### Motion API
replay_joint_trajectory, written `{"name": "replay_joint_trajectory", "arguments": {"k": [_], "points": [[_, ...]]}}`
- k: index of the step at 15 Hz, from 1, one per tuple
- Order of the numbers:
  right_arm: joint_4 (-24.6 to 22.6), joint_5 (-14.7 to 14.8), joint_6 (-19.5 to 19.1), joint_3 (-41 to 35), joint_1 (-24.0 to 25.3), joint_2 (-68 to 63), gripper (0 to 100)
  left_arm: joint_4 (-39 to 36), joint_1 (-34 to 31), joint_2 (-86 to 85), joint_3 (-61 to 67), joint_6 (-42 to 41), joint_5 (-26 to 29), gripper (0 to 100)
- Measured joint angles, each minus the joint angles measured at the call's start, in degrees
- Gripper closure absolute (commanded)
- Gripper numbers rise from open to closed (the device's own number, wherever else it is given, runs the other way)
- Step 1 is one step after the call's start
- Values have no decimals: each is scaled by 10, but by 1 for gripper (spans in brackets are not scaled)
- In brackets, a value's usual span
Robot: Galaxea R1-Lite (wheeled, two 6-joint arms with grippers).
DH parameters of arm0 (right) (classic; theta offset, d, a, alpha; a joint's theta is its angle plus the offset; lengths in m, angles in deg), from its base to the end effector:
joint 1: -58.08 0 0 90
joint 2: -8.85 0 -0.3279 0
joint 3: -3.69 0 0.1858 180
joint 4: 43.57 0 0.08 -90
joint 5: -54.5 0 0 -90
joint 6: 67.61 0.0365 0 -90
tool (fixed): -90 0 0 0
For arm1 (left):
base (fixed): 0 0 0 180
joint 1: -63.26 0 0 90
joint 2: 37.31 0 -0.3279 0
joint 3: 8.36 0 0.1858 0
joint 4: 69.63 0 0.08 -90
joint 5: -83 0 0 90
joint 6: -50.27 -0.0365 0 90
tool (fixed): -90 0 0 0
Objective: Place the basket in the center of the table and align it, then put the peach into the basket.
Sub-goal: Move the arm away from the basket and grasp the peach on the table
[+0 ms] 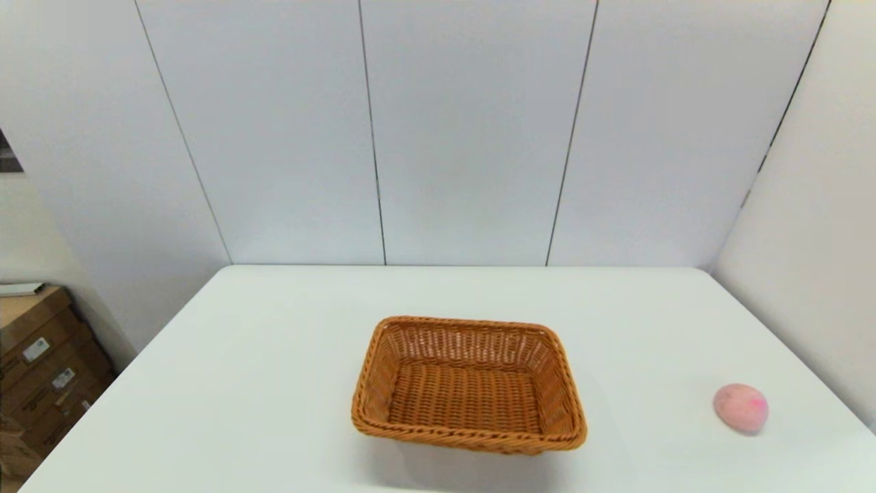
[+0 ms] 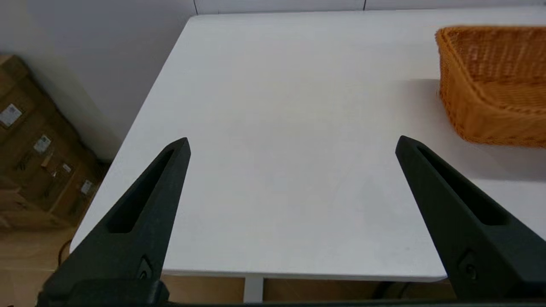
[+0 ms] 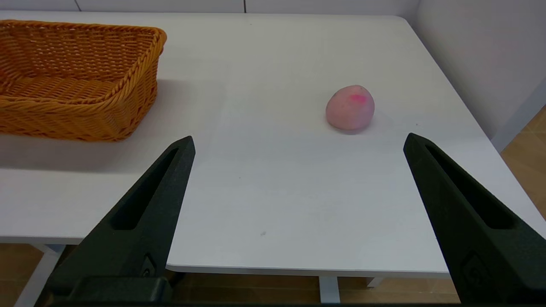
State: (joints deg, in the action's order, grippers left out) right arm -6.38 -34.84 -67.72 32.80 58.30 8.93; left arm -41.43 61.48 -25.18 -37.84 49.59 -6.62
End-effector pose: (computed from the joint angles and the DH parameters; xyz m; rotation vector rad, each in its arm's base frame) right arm -0.0503 -0.0006 0.0739 -0.0030 0.1396 -0.0075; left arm -0.0288 -0.0011 0.1024 0.0083 0.1895 0.0232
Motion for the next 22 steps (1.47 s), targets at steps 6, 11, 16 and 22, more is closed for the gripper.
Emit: {"name": "replay_joint_trajectory", "arguments": {"k": [6, 11, 16, 22], "points": [[6, 9, 10, 18, 0, -23, 0, 8, 16, -101, 33, 0, 0, 0], [6, 36, 49, 146, -5, -251, 0, 8, 18, -121, 35, 4, -3, 0], [11, 97, 65, 276, -14, -580, 0, 8, 18, -121, 35, 21, -4, 0], [-70, 127, 118, 357, -30, -916, 0, 8, 18, -121, 35, 21, -5, 0]]}}
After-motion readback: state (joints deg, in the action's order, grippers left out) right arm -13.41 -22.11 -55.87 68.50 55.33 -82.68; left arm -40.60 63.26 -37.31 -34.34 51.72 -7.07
